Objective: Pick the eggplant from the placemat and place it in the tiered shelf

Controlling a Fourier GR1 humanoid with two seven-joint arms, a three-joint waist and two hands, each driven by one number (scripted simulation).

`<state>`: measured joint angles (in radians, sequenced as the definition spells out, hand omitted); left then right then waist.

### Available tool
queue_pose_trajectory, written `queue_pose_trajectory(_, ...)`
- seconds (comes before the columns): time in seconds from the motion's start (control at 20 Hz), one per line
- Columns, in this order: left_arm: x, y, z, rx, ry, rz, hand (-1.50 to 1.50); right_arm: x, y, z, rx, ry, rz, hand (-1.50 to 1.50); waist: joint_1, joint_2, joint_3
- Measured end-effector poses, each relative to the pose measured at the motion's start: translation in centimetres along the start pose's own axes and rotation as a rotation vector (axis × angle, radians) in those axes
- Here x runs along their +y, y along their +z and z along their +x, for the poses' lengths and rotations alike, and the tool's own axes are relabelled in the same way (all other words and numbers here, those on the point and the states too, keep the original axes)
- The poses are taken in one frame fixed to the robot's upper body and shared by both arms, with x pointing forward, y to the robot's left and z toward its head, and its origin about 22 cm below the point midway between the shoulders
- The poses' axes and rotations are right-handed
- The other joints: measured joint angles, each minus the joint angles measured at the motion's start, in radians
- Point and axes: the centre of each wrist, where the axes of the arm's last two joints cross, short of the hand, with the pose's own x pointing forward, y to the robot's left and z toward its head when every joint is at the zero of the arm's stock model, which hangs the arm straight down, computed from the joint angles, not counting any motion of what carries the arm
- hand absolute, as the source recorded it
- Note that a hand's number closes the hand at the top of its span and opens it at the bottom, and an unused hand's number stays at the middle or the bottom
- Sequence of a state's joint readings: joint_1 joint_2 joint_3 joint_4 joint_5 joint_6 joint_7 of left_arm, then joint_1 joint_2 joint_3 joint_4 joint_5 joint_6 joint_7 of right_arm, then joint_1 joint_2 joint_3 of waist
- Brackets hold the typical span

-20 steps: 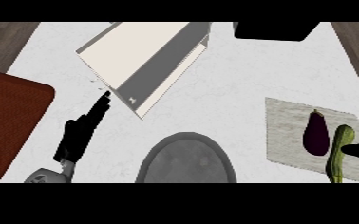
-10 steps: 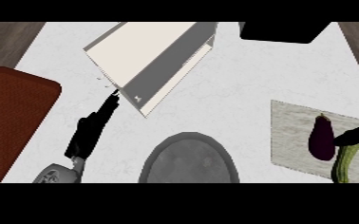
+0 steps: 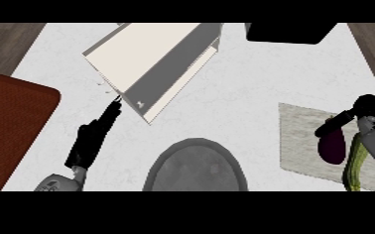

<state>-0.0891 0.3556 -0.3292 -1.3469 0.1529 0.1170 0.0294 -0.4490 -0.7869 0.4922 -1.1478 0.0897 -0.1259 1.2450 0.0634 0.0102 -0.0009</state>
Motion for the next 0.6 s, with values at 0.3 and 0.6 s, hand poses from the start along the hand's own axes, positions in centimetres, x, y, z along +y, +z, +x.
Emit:
queue_pose_trajectory(0.3,1.1,0.2,-0.4,0.009,-0.004,0.021,0.00,1.6,-0.5,2.3,0.029,0.063,-0.009,-1.50,-0.022,-0.005,-0.001)
queue_pose_trajectory(0.6,1.2,0.6,-0.9,0.015,0.003,0.038,0.00,2.6,-1.2,3.4,0.064,0.127,-0.030,-1.50,-0.039,-0.009,0.000)
